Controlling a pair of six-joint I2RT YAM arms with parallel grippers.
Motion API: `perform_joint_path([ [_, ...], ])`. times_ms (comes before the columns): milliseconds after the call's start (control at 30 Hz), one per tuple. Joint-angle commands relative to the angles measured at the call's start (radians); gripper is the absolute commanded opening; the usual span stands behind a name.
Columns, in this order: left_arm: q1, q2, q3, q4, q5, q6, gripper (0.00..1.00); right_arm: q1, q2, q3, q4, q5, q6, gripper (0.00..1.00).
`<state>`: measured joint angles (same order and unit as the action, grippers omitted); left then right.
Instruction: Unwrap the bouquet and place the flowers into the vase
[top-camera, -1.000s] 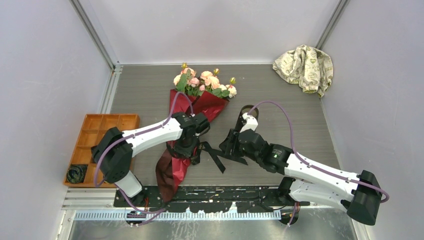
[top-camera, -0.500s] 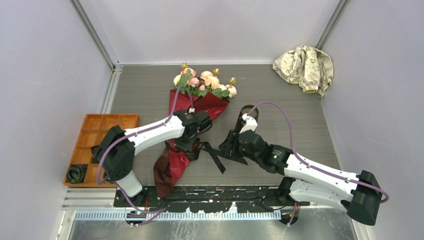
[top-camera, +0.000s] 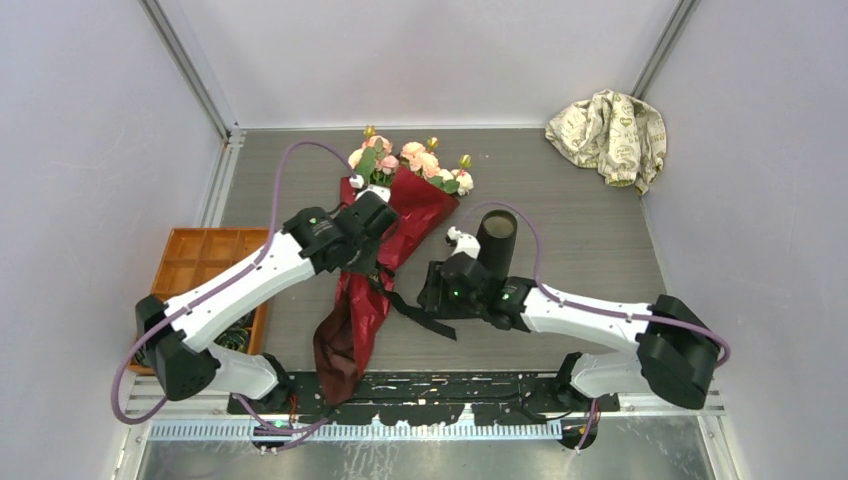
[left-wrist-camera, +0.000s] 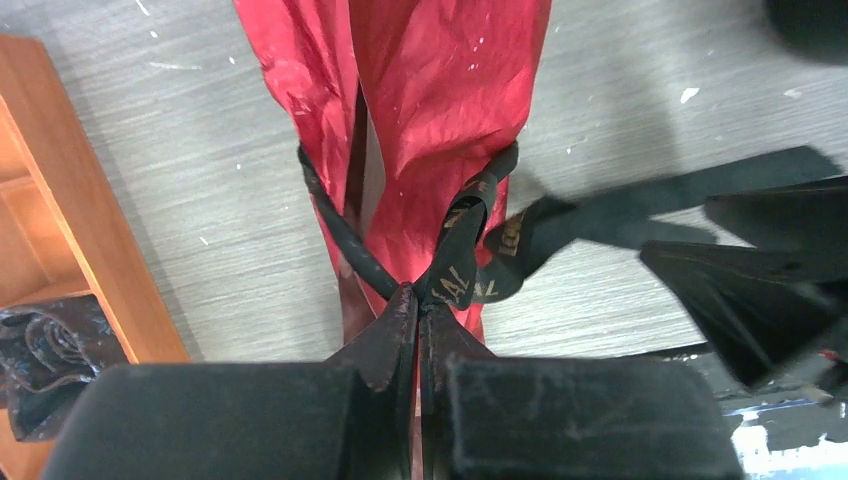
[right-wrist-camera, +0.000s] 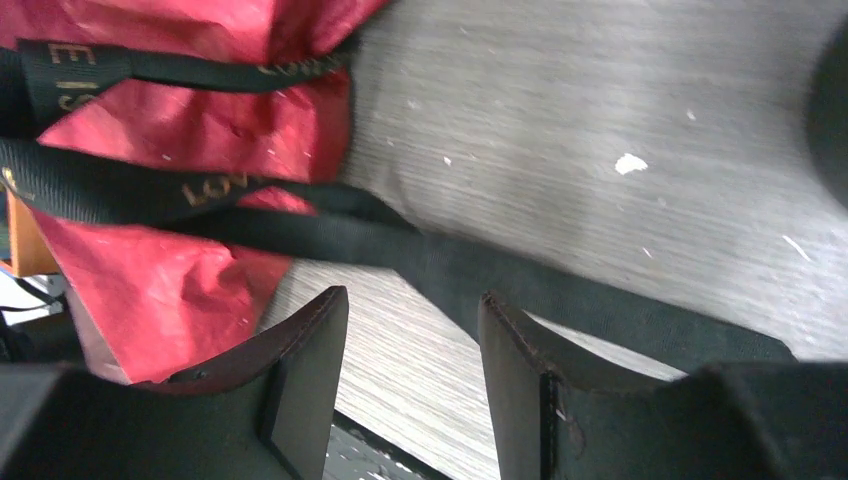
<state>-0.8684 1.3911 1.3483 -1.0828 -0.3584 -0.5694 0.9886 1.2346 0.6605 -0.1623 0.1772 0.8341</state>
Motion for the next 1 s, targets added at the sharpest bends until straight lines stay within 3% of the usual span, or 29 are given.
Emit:
perform_joint_path([
  [0, 0.006, -0.052, 0.049, 0.022, -0.047, -0.021, 0.00, 0.008, 0.060, 0.136, 0.102, 0.004, -0.039, 0.56],
  [467, 0.014, -0.093, 0.261, 0.042, -0.020, 0.022, 0.00, 0.008, 0.385, 0.444, 0.119, 0.018, -0.127, 0.56],
  [633, 0.014, -0.087, 0.304, 0.039, -0.007, 0.024, 0.00, 0.006, 0.471, 0.541, 0.107, 0.145, -0.157, 0.55],
  [800, 0.027, -0.112, 0.335, 0.016, -0.087, 0.032, 0.00, -0.012, 0.508, 0.630, 0.001, 0.266, -0.201, 0.53],
  [967, 0.130, -0.171, 0.318, 0.020, -0.127, 0.006, 0.00, -0.079, 0.483, 0.629, -0.043, 0.310, -0.196, 0.53],
])
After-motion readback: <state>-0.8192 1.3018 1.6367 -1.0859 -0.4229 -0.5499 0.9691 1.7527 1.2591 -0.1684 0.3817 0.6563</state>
